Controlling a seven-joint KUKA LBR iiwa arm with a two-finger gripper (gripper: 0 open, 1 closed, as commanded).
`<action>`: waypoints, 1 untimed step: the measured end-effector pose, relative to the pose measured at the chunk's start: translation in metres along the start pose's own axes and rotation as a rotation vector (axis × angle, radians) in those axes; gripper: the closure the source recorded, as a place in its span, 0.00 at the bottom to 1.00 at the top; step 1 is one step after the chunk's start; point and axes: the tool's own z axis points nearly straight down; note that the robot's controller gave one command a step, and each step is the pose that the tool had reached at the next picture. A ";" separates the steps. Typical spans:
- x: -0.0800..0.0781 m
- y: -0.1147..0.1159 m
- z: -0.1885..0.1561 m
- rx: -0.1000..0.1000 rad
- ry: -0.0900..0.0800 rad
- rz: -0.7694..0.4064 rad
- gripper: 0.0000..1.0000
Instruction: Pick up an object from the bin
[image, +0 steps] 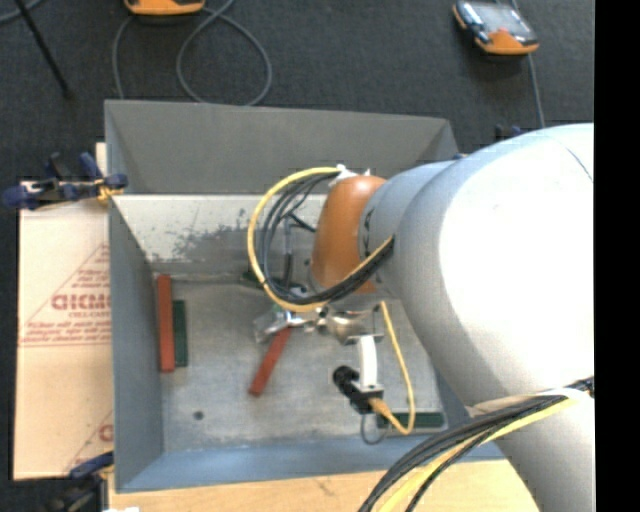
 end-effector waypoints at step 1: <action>0.001 -0.001 0.000 0.002 0.001 0.001 1.00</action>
Offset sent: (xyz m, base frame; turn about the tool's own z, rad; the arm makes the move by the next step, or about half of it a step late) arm 0.0000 0.0000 0.0000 0.0000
